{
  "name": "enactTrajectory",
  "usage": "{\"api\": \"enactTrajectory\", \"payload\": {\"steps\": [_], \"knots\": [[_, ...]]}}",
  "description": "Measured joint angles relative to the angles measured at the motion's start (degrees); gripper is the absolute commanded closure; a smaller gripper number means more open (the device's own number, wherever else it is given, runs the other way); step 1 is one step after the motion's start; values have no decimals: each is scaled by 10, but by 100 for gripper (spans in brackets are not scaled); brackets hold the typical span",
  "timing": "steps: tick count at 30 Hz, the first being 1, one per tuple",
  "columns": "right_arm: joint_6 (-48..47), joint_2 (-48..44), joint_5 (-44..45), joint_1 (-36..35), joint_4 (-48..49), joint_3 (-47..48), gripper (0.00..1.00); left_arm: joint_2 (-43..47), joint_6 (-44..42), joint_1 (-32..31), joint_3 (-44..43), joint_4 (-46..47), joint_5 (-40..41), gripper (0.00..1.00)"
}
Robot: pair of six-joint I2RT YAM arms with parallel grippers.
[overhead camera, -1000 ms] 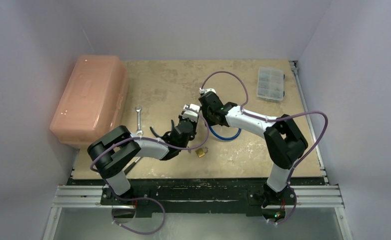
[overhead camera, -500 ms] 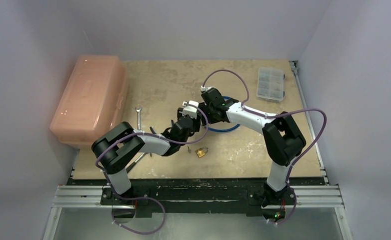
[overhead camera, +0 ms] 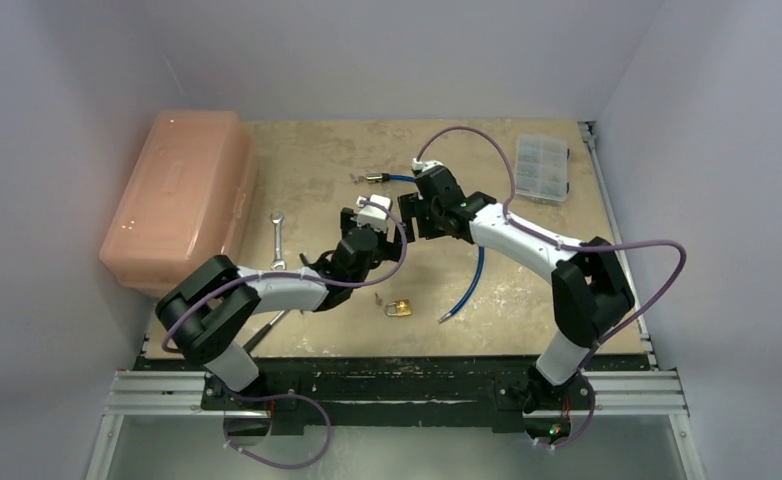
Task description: Unlock with the key
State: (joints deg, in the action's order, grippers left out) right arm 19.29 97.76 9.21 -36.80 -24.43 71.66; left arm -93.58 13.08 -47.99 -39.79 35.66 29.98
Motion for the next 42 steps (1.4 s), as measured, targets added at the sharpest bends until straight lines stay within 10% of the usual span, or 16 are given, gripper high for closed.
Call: {"api": "enactTrajectory", "payload": {"steps": [23,42], "knots": [[23,-178,-55,-15,14,-149,17,338,-2,-2,-16,-321,16,14],[86,-93,1,-243,27,-150,28,464,-79,0,11,-477,108,20]]}}
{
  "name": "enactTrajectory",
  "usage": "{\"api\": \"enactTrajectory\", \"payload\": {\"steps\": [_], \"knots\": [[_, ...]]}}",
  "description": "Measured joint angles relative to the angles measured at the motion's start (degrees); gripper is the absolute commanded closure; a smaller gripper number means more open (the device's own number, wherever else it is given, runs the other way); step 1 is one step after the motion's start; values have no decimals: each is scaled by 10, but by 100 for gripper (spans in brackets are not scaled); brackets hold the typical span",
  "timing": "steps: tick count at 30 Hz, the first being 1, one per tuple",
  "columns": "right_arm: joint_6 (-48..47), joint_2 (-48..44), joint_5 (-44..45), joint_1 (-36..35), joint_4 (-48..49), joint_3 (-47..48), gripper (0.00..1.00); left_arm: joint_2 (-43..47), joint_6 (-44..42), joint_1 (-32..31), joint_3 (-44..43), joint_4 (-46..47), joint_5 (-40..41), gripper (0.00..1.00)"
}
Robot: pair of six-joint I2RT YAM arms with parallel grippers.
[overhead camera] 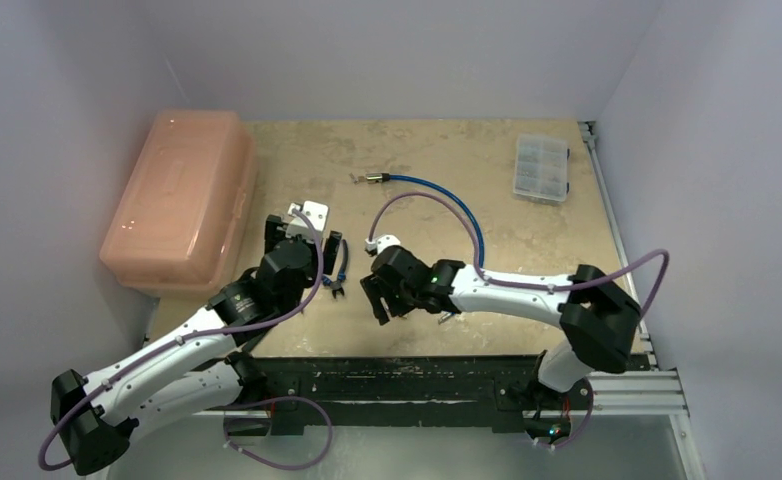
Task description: Unlock with the key
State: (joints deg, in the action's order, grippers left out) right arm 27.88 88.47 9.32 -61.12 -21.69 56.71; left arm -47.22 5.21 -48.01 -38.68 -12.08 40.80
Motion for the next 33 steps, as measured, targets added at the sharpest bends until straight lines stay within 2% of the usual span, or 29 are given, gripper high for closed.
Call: {"api": "enactTrajectory", "payload": {"steps": [4,13,18,29,33], "knots": [[13,47,15,-12,1,21,37,0,-3,0,0,-7,16,20],[22,114,32,-14,-2,71,43,7,-5,0,0,-7,27,21],[21,136,35,-15,-1,94,50,11,-6,0,0,-7,30,21],[21,181,51,-16,-1,108,60,16,-10,0,1,-7,32,21],[18,182,53,-16,-1,109,74,16,-14,0,2,-7,32,21]]}}
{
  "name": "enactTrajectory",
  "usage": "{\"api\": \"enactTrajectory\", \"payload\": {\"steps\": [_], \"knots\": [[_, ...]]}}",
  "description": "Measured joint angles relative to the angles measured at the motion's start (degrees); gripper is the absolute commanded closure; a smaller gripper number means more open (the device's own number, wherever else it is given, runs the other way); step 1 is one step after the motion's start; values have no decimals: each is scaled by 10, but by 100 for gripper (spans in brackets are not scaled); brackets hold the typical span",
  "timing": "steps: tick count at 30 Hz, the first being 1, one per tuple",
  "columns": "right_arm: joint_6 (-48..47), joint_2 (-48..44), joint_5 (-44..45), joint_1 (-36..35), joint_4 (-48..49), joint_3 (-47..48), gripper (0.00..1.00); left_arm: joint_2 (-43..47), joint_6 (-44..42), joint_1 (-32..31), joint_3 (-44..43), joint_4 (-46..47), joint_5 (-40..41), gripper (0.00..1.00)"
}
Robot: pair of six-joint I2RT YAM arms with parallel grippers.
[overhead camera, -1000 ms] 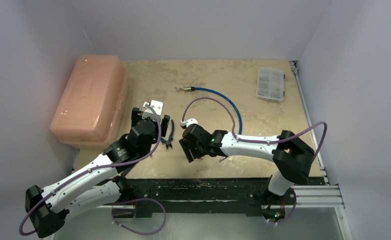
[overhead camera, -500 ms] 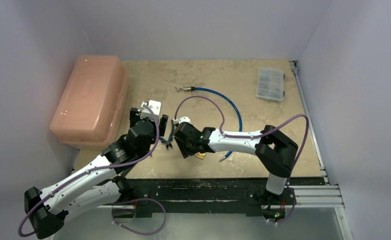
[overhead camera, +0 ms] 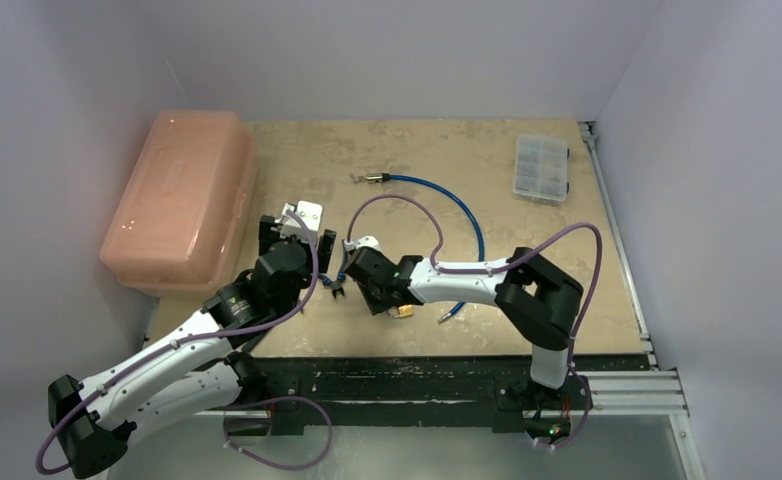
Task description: Unlock with the key
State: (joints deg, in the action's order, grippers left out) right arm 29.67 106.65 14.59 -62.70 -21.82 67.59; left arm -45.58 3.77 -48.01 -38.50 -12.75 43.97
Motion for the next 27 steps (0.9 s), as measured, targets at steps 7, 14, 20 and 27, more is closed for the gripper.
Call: {"api": "enactTrajectory", "payload": {"steps": [7,14,20,27], "knots": [[-3,0,10,-1,0,3,100,0,-2,0,0,0,0,21],[-4,-1,10,-1,3,0,100,0,-2,0,1,0,0,21],[-21,-47,5,-1,19,-43,100,0,-2,0,1,-1,-1,21],[-53,-164,-19,-1,65,-104,100,5,-3,0,1,-9,-17,22]]}}
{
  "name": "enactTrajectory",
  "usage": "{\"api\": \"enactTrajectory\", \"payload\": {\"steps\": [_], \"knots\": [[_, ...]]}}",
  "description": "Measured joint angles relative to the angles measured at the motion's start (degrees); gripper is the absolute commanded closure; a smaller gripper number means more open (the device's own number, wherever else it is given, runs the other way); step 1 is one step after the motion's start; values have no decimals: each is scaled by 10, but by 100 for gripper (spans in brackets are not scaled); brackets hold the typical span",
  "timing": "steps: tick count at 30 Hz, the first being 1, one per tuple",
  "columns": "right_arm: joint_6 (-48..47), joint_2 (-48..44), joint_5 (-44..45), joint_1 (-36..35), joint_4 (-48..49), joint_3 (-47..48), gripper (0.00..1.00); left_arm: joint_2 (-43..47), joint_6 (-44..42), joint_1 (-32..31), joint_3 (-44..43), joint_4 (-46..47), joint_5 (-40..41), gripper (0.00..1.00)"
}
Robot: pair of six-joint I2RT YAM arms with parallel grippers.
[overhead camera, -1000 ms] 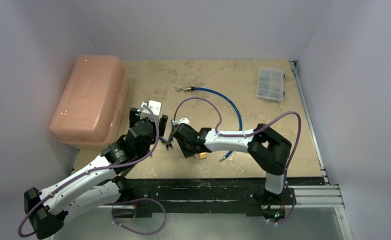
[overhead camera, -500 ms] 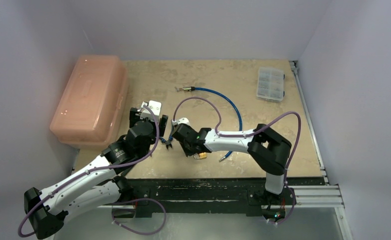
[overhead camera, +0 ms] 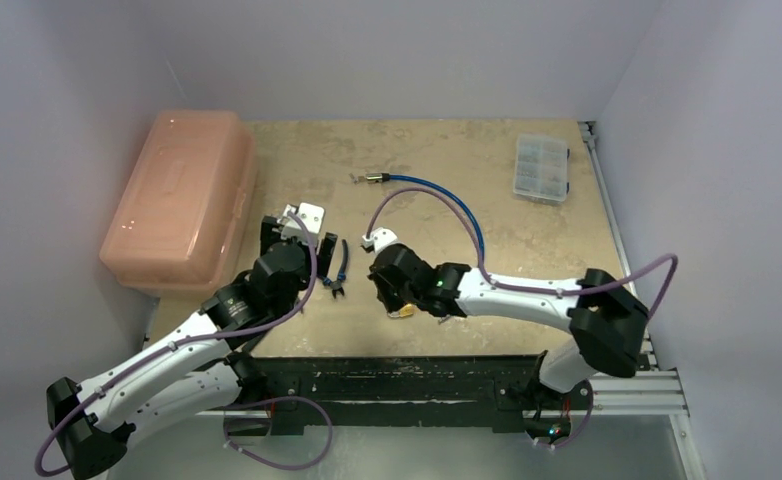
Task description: Unlock with the key
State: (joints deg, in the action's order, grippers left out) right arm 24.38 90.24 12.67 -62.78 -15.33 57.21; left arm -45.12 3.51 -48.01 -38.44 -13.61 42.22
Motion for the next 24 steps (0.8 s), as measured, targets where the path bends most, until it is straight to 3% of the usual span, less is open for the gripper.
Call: {"api": "enactTrajectory", "payload": {"steps": [9,18,24], "knots": [[-54,-182,-81,0,78,-115,100,25,3,0,-22,-33,-112,33],[-80,-359,-186,0,126,-157,100,129,-1,0,-24,-7,-428,46],[-82,-380,-221,0,138,-157,100,126,-1,0,-24,26,-590,50]]}}
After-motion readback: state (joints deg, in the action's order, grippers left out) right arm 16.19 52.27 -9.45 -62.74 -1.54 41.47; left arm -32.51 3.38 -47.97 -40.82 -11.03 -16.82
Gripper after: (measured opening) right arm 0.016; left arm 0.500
